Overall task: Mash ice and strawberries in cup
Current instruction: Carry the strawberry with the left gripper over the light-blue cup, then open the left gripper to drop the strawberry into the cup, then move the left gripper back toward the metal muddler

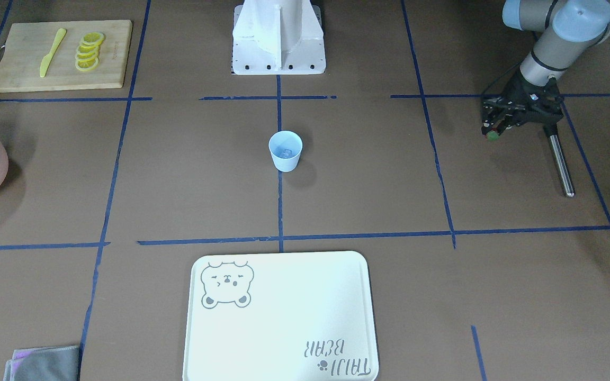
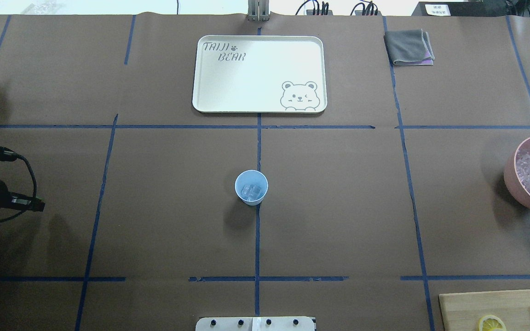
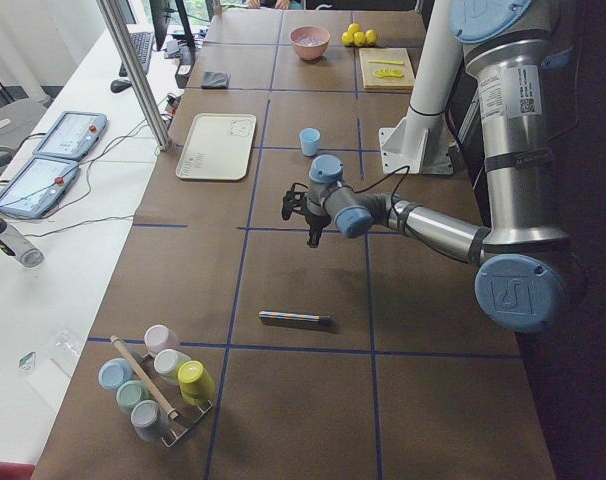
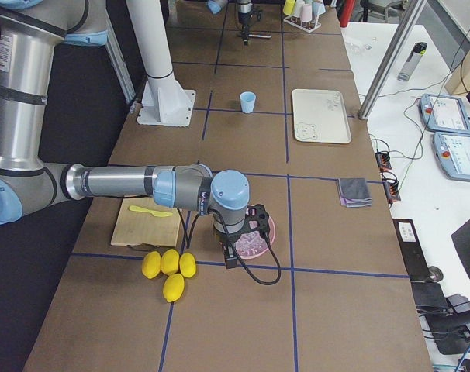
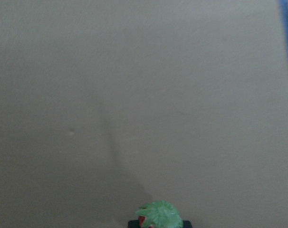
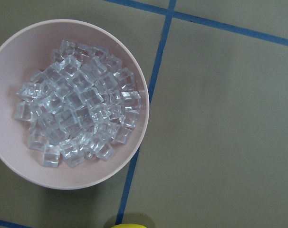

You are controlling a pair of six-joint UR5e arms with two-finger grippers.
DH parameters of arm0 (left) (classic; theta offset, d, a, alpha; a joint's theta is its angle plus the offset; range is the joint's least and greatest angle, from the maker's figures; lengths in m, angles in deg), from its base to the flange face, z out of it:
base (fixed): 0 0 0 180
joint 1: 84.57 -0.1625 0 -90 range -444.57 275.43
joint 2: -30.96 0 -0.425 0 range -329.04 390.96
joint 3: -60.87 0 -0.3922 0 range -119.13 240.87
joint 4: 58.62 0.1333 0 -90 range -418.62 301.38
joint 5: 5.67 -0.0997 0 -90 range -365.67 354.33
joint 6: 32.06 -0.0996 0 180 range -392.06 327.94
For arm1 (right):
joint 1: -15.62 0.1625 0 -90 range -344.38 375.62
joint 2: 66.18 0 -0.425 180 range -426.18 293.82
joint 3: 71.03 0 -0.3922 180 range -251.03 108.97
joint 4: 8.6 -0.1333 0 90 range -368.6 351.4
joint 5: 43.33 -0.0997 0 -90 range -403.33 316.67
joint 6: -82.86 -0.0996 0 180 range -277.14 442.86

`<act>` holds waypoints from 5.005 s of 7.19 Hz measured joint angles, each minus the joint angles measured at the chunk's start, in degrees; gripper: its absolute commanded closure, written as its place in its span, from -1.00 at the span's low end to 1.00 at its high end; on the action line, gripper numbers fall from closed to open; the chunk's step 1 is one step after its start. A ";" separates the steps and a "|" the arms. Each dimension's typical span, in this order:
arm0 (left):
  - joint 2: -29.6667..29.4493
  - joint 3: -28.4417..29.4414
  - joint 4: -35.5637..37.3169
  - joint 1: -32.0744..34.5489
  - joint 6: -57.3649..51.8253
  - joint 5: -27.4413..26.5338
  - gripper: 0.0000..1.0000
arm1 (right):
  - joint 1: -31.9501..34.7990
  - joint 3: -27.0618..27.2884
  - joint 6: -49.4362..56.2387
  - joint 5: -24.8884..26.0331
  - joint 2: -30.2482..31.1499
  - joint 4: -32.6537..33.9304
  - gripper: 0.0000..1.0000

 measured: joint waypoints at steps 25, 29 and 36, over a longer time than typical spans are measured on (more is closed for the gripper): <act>-59.81 25.15 29.94 -17.47 28.11 -8.11 -0.99 | 0.00 -0.33 -0.88 0.17 -0.03 -0.88 -0.98; -52.31 16.74 30.58 -16.52 24.39 -8.14 -0.99 | 0.00 -0.35 -0.88 0.17 -0.08 -0.88 -0.98; -22.32 7.86 29.77 13.73 -20.24 7.65 -0.96 | 0.00 -0.27 -0.88 0.06 -0.12 -0.88 -0.98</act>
